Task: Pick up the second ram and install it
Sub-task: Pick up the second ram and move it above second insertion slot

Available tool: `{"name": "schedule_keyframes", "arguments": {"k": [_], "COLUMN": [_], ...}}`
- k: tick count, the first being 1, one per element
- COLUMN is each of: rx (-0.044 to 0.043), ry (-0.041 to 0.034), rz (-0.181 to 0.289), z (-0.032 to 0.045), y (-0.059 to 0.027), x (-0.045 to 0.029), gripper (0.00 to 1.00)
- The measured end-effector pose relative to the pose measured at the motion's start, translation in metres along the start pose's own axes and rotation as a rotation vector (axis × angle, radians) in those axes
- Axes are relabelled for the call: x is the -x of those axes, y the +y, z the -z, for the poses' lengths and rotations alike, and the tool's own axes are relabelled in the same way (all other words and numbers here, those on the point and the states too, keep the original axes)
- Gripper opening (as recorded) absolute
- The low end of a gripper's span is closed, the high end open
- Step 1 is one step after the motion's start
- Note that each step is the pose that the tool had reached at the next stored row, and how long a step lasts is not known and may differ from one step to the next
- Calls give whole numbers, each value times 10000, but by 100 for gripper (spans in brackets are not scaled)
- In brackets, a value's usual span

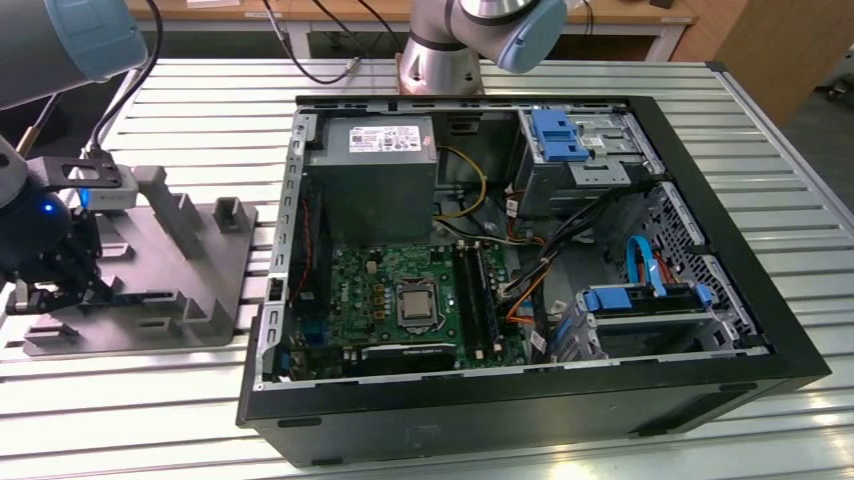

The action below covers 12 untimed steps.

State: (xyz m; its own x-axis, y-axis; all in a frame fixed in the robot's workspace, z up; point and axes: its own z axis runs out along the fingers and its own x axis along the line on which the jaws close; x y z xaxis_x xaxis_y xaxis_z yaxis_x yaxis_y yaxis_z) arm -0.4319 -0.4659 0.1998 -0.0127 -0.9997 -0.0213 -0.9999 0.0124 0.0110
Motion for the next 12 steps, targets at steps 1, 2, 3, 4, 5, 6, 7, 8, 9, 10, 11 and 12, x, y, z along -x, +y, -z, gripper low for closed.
{"name": "schedule_keyframes", "arguments": {"k": [1,2,3,4,5,6,7,8,9,10,11,12], "rx": [0,0,0,0,0,0,0,0,0,0,5,2], "ry": [0,0,0,0,0,0,-1,0,0,0,3,1], "rz": [0,0,0,0,0,0,0,0,0,0,0,0], "z": [0,0,0,0,0,0,0,0,0,0,11,27], "y": [0,-1,-1,-1,-1,-1,-2,-2,-2,-3,-3,-3], "x": [0,0,0,0,0,0,0,0,0,0,0,1], "gripper": [11,11,11,11,11,11,11,11,11,11,11,11]}}
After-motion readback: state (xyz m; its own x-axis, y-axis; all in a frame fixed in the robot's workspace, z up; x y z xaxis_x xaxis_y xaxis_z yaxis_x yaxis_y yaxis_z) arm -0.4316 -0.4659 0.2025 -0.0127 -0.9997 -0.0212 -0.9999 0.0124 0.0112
